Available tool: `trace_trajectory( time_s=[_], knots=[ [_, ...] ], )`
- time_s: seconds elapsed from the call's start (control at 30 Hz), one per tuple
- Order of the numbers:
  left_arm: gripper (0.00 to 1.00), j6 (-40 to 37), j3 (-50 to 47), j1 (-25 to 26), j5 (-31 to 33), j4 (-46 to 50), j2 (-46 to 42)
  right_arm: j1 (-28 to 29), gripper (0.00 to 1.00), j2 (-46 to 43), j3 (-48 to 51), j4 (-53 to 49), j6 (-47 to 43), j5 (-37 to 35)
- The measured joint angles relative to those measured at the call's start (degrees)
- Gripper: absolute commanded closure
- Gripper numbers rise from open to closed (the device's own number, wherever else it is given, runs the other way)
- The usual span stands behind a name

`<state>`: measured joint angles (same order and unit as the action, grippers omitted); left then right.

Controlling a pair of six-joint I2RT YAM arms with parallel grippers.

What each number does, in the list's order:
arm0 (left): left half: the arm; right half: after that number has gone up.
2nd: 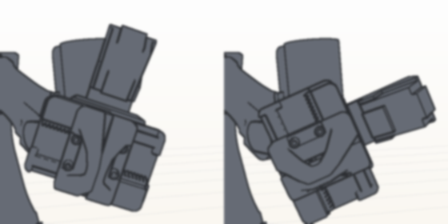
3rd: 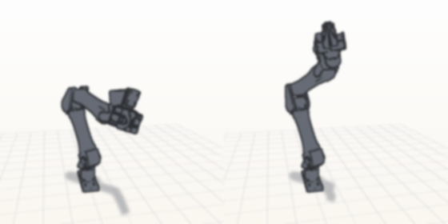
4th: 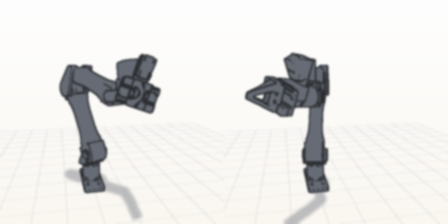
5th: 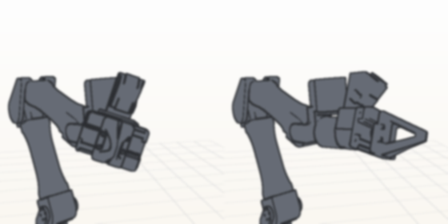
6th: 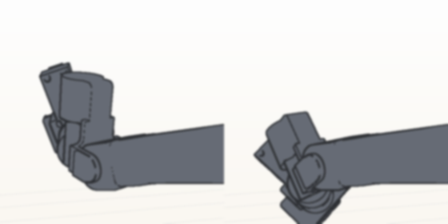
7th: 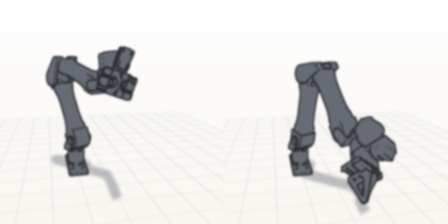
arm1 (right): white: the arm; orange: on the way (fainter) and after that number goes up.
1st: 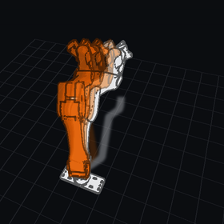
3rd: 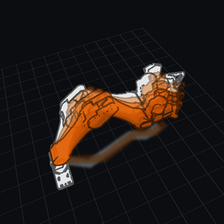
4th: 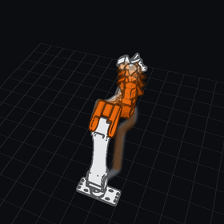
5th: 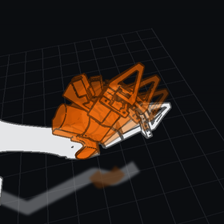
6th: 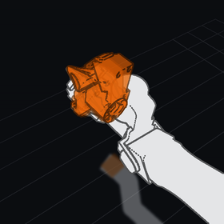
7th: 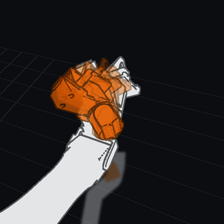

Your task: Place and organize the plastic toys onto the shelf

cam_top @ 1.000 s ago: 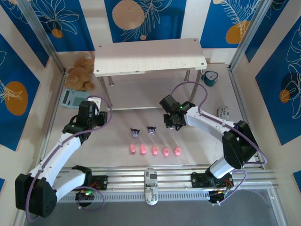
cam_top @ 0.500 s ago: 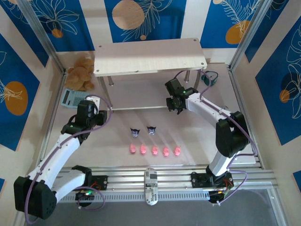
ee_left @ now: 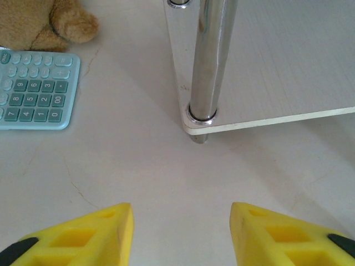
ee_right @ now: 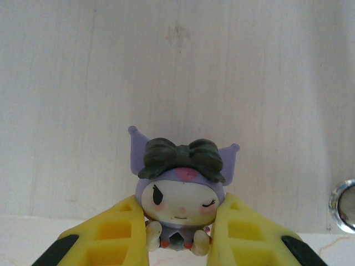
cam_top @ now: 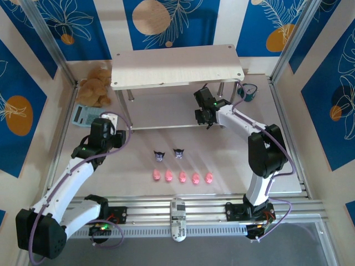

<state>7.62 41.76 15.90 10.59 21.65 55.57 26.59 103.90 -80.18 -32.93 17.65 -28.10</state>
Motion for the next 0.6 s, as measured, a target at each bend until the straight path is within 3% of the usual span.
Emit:
trace_trajectory(
  time_s=[0.33, 0.47, 0.6],
  knots=[
    [0.49, -0.1, 0.2, 0.0, 0.0, 0.3, 0.0, -0.5, 0.94, 4.4, -3.8, 1.8, -0.7, 0.1],
    [0.48, -0.2, 0.2, 0.0, 0.2, 0.4, 0.0, -0.7, 0.82, 5.3, -4.9, 1.8, -0.7, 0.4],
    [0.48, -0.2, 0.2, 0.0, 0.3, 0.5, 0.0, -0.9, 0.79, 5.7, -5.2, 1.9, -0.7, 0.5]
  ],
)
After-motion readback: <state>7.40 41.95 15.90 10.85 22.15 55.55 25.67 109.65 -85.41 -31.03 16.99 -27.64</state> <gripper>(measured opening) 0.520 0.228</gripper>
